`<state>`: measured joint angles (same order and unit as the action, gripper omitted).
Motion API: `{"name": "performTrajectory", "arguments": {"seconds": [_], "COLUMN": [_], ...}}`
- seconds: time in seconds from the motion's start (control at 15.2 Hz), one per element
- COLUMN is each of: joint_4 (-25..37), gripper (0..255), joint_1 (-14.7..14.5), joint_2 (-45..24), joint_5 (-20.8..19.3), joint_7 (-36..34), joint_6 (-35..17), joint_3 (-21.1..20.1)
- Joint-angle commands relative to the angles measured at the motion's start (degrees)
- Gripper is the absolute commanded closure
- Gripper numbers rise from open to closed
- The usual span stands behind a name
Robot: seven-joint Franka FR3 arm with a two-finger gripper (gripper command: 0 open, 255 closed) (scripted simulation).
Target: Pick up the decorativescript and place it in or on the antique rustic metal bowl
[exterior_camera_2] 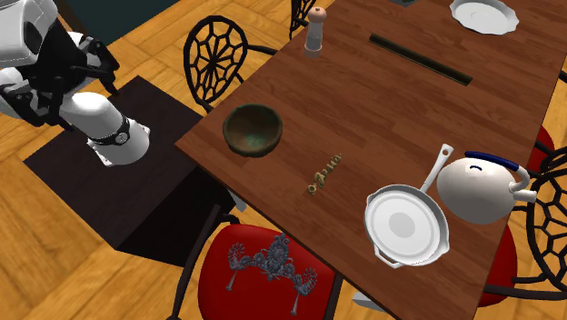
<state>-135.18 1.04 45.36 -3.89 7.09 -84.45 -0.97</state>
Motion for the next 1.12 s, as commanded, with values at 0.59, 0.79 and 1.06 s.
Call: {"name": "performTrajectory", "arguments": {"seconds": [0.59, 0.79, 1.06], "joint_4": [-0.8, 0.3, 2.8], "gripper": [0, 0, 0], "joint_1": [-3.0, -4.0, -5.3], "joint_2": [-15.1, -20.9, -28.9], "joint_5": [3.4, 4.6, 6.5], "joint_7": [3.1, 4.4, 6.3], "joint_6": [-15.6, -20.1, -25.5], "joint_3": [0.3, 0.3, -0.1]}}
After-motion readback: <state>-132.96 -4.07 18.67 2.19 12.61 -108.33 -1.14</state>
